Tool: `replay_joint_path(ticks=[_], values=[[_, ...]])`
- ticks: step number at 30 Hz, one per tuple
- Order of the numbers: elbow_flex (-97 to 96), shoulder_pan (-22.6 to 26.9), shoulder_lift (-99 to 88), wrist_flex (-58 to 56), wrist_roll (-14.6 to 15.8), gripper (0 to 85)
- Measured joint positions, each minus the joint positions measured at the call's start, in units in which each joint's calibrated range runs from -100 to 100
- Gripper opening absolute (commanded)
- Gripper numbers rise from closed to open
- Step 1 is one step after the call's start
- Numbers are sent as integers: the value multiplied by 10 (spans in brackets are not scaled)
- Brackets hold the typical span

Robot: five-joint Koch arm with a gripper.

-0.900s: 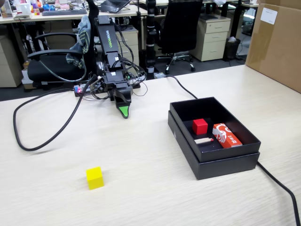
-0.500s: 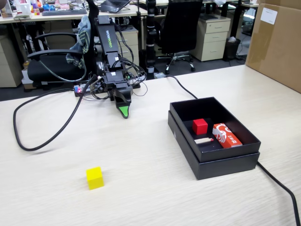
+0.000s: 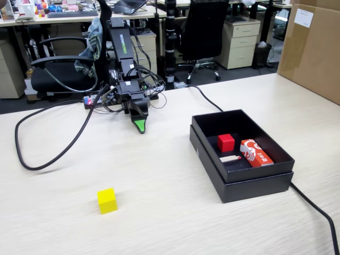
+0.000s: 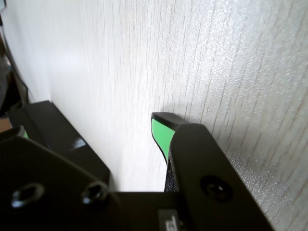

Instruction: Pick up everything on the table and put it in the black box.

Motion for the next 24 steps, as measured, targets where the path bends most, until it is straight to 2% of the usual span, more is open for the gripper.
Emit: replay_joint_path(ticks=[9, 18, 19, 24], values=[[10, -8, -3, -14, 0, 505], [178, -29, 10, -277, 0, 495], [221, -30, 9, -328, 0, 491], [382, -35, 67, -438, -2, 476]])
